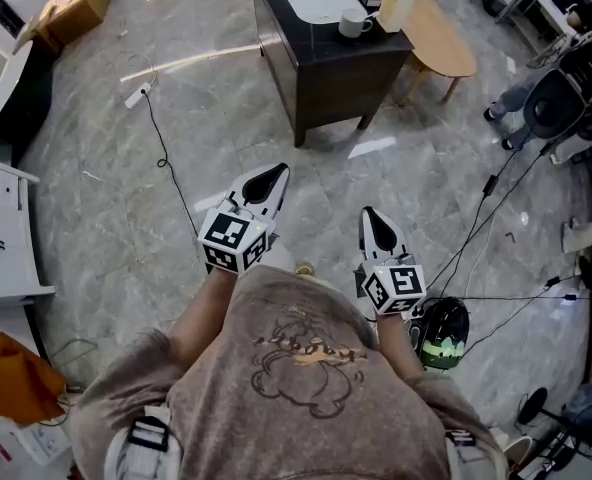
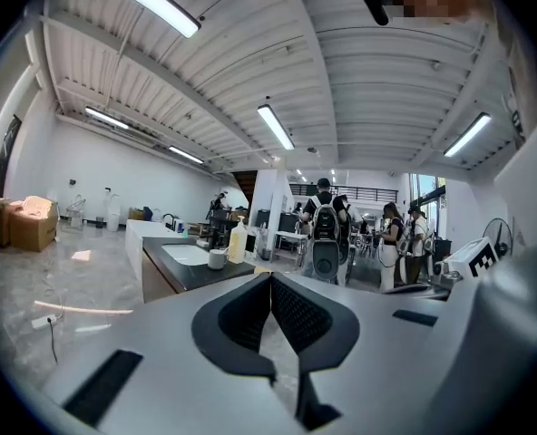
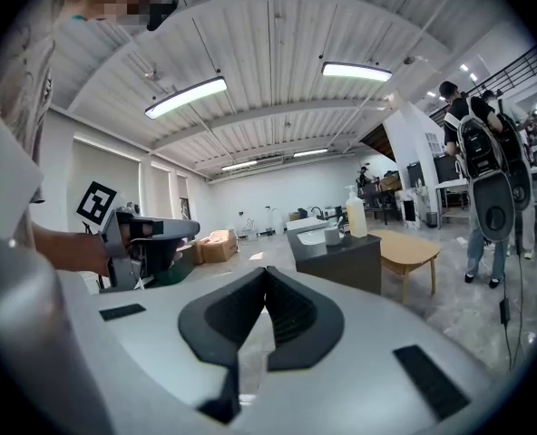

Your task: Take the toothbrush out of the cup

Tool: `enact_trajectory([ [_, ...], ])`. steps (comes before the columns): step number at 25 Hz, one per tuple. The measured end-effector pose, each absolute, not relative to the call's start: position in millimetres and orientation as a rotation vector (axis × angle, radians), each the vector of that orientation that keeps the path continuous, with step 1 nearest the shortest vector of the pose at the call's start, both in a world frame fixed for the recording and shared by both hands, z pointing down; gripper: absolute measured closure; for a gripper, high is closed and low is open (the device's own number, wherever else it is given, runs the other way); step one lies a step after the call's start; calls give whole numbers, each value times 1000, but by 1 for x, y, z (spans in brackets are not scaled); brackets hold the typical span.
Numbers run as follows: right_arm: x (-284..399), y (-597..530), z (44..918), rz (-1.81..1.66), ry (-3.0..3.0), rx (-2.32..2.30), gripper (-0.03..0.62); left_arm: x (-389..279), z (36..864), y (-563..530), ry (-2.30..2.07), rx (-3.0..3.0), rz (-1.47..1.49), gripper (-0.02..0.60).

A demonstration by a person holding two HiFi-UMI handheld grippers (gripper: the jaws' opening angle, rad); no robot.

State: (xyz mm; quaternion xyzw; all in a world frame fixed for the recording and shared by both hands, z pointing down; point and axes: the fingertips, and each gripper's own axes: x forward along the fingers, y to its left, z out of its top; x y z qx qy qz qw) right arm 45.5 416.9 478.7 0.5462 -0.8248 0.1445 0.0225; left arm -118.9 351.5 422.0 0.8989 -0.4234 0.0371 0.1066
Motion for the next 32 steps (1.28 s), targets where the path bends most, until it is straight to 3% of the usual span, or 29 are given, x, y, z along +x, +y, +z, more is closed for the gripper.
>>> enact_trajectory([
  [13, 85, 345, 501, 486, -2532, 1690, 591, -78, 437, 273, -1235, 2649, 116, 560],
  [32, 109, 128, 489, 478, -2515, 1727, 591, -44, 426, 56, -1190, 2682, 89, 560],
])
